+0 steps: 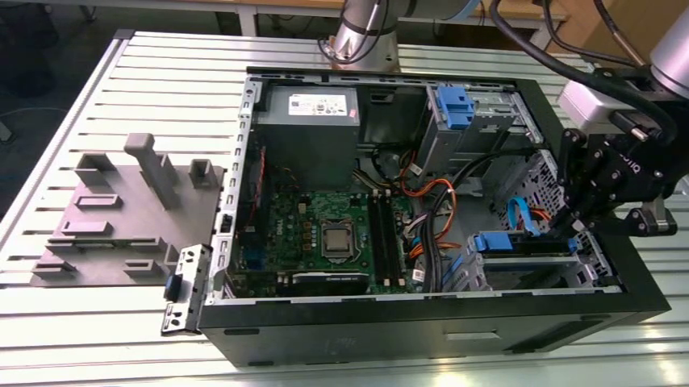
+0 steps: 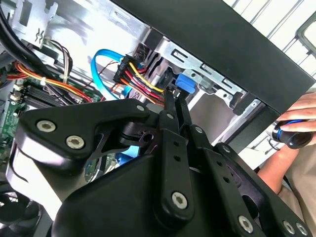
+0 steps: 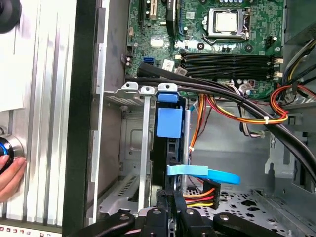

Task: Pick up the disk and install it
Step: 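Insert the second disk wire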

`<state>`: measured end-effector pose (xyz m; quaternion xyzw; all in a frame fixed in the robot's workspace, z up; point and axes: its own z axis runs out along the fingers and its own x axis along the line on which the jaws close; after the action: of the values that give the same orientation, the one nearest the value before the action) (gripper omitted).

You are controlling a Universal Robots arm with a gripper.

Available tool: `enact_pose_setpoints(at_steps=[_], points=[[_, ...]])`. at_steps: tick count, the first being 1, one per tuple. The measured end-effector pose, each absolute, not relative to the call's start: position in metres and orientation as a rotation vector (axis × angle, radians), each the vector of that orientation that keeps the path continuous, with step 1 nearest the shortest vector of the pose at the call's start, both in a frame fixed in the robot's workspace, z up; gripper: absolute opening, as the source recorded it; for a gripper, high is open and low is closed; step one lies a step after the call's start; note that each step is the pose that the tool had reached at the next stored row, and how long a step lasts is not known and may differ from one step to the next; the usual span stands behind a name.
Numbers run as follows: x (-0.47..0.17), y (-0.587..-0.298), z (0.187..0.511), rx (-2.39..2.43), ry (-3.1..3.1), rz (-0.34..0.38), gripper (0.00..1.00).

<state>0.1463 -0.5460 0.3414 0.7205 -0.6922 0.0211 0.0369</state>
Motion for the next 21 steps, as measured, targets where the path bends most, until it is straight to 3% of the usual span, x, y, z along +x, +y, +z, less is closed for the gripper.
enact_pose_setpoints(at_steps=[13,15,16,21], points=[[0.1463,-0.5468,0.3392,2.211,-2.125,0.065,0.16],[0.1463,-0.5468,0.3392,2.211,-2.125,0.066,0.18],[0.1463,-0.5468,0.3392,2.211,-2.124,0.066,0.24],[0.1463,-0.5468,0.3360,2.210,-2.123,0.068,0.24]])
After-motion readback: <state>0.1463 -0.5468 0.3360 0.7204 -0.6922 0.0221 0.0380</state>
